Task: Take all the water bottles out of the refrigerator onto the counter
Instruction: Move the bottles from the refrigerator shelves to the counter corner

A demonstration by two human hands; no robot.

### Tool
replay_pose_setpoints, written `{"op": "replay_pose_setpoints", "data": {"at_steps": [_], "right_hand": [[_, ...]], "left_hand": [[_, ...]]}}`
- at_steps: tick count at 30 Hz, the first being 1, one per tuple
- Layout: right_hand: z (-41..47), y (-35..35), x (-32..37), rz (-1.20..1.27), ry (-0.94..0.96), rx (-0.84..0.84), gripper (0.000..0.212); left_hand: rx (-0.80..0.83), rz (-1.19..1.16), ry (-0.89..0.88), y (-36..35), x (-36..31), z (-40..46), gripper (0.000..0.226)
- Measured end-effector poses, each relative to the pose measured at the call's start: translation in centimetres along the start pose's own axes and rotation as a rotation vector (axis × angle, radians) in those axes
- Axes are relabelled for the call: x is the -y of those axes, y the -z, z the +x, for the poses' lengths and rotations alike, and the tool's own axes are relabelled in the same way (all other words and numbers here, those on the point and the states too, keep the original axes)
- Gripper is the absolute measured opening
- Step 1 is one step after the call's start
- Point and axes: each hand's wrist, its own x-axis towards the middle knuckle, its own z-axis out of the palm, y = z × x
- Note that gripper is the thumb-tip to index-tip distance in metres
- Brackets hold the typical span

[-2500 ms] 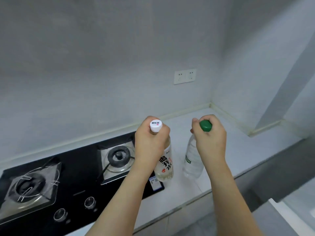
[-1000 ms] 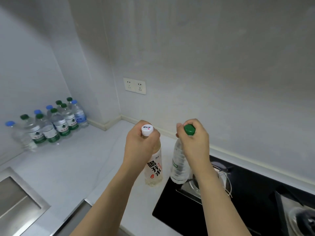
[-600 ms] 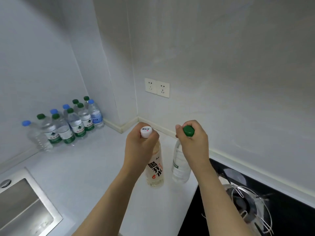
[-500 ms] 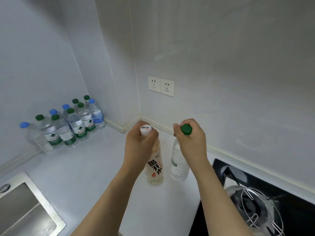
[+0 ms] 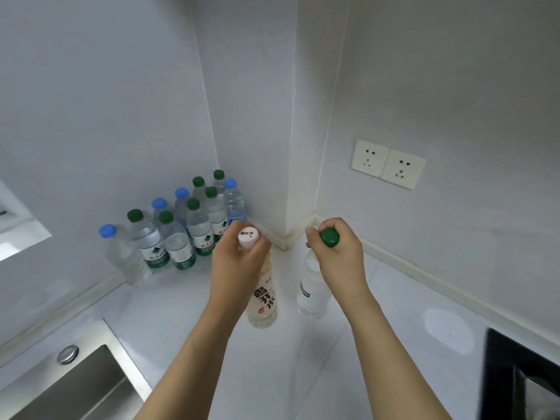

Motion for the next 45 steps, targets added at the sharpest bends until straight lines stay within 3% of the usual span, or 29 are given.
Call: {"op": "replay_pose_setpoints", "data": {"at_steps": [9, 20, 30, 35, 41, 45], "right_hand": [[2.5, -13.6, -1.3, -0.062, 0.006, 0.178, 0.022], [4.2, -26.7, -3.7, -0.107, 0.058, 0.422, 0.021], [4.1, -34.2, -5.5, -0.031, 0.165, 0.461, 0.019], [3.4, -36.5, -6.2, -0.018, 0.154, 0.465, 0.02], [2.1, -37.2, -6.9, -0.045, 0.118, 0.52, 0.019], [2.6, -36.8, -6.4, -0.204, 0.137, 0.605, 0.021]], "left_hand": [[-0.142, 0.05, 0.049, 9.0, 5.4, 6.4, 0.013], [-0.314, 0.079, 0.078, 15.2, 12.6, 10.6, 0.018], [-0.378, 0.193, 0.07, 18.8, 17.8, 12.4, 0.024], [-0.459, 0.142, 0.124, 20.0, 18.6, 11.5, 0.01], [-0.269, 0.35, 0.141, 21.4, 19.9, 10.7, 0.024], [-0.174, 0.371, 0.27, 22.5, 19.9, 9.8, 0.051]]}}
